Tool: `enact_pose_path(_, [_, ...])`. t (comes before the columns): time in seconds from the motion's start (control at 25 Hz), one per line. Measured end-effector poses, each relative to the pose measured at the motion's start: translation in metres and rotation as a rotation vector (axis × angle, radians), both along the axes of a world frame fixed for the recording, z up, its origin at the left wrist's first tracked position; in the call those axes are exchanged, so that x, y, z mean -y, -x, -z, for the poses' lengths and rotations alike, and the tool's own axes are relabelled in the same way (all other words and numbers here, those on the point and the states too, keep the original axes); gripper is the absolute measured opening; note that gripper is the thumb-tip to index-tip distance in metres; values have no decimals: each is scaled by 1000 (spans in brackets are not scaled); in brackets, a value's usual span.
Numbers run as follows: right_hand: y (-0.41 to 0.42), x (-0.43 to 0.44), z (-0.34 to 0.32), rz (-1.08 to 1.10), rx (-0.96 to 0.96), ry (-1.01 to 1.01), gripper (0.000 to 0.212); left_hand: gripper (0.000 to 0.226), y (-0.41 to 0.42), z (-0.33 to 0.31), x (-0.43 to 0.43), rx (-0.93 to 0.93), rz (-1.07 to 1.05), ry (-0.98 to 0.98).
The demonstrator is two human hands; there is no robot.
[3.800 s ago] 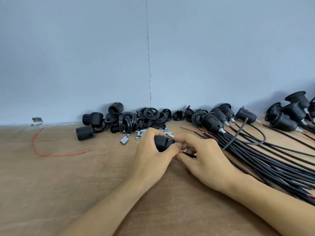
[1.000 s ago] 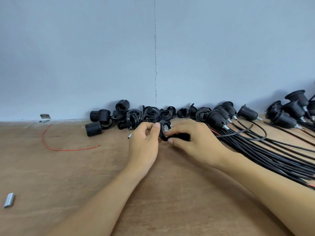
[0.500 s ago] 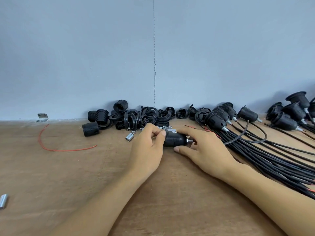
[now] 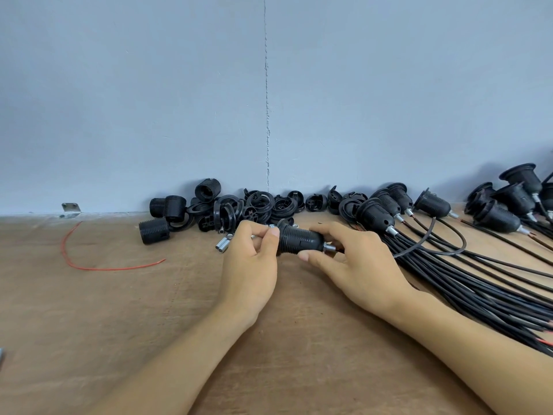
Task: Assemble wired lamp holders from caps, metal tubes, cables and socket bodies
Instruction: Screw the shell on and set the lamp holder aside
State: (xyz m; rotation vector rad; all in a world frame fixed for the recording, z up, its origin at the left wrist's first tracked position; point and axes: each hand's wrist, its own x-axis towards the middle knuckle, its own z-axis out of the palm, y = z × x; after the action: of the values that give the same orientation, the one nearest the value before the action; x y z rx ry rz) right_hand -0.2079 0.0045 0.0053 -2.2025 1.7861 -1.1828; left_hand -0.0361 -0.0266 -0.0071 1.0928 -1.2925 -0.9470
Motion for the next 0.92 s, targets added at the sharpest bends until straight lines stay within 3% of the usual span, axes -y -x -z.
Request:
enact_pose_path(0.2, [-5,-4,-2,20,-226,97,44,14,0,1,-1,116,-105,52])
enact_pose_path(0.32, [-9,-6,-3,26,-254,108,44,17,0,1,-1,182,-147,75])
enact_pose_path(0.44, [-11,-7,-1,46,-356,226,43,14,-1,2,3,99,-133,25])
enact_pose_path(0.52, [-12,-7,0,47,-350,247,44,14,-3,2,5,55,-119,0])
enact_pose_path(0.92, [-1,-1,0,-2,-179,106,41,14,-4,0,-2,200,-37,113])
